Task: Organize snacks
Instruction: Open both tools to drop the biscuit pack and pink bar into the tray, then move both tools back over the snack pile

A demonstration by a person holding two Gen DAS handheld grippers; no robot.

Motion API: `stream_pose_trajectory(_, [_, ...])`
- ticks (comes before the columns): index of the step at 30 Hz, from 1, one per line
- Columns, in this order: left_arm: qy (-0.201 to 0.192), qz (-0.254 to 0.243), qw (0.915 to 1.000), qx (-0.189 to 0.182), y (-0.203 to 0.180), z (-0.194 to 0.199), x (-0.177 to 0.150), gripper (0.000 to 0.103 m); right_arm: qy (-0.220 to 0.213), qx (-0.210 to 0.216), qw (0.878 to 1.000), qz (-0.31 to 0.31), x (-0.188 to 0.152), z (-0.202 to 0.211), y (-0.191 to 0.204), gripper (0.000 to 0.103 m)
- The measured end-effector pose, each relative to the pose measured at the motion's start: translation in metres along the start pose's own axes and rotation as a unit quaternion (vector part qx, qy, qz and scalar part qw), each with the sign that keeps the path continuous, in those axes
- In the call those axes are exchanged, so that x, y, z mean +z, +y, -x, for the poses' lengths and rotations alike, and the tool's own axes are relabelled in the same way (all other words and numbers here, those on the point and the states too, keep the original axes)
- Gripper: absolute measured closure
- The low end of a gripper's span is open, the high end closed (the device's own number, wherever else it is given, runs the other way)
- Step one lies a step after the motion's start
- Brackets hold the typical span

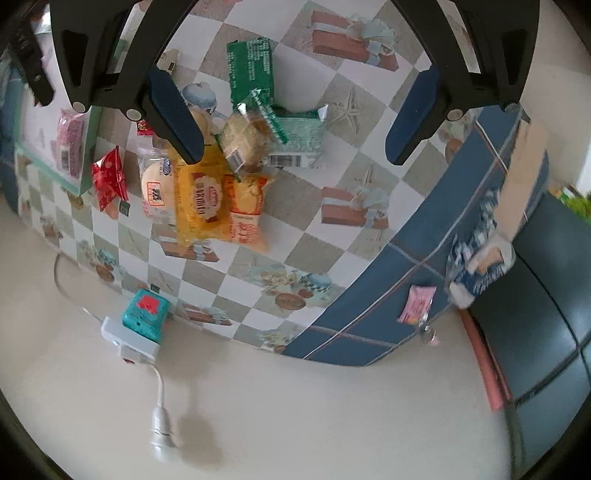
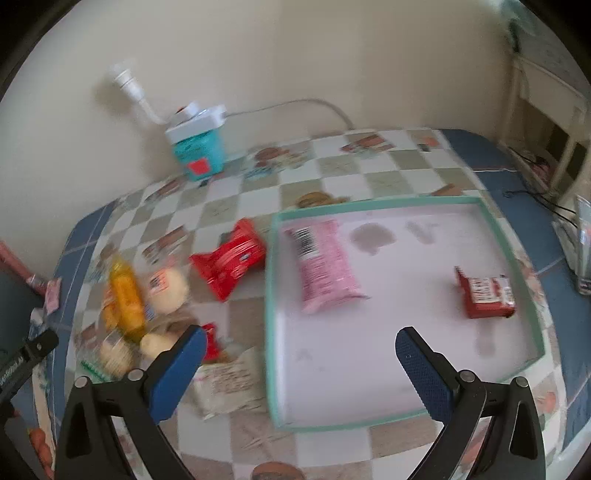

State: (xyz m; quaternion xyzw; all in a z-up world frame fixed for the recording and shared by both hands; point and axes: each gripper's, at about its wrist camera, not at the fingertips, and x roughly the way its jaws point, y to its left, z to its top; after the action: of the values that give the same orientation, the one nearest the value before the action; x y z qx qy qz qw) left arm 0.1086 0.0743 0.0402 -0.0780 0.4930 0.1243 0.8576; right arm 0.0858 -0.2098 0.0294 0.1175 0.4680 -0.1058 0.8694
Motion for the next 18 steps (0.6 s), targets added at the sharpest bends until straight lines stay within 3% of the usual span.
stream_pose_trajectory(5, [0.012,0.036,0.9993,-0.002,0.030,-0.007,-0.005,0.004,0.022,0.038,0.999,0.012,-0.007,-0.005,0.021,0.000])
stream_pose_trajectory(9, [0.024,0.060,0.9979,-0.004,0.045,-0.013,-0.012,0.004,0.035,0.043,0.998,0.032,-0.014,-0.011,0.041,0.000])
stream_pose_trajectory(18, [0.083,0.091,0.9920,-0.029,0.048,-0.042,-0.022,0.004,0.099,0.063,0.992,0.054,-0.035,-0.039,0.066,0.000])
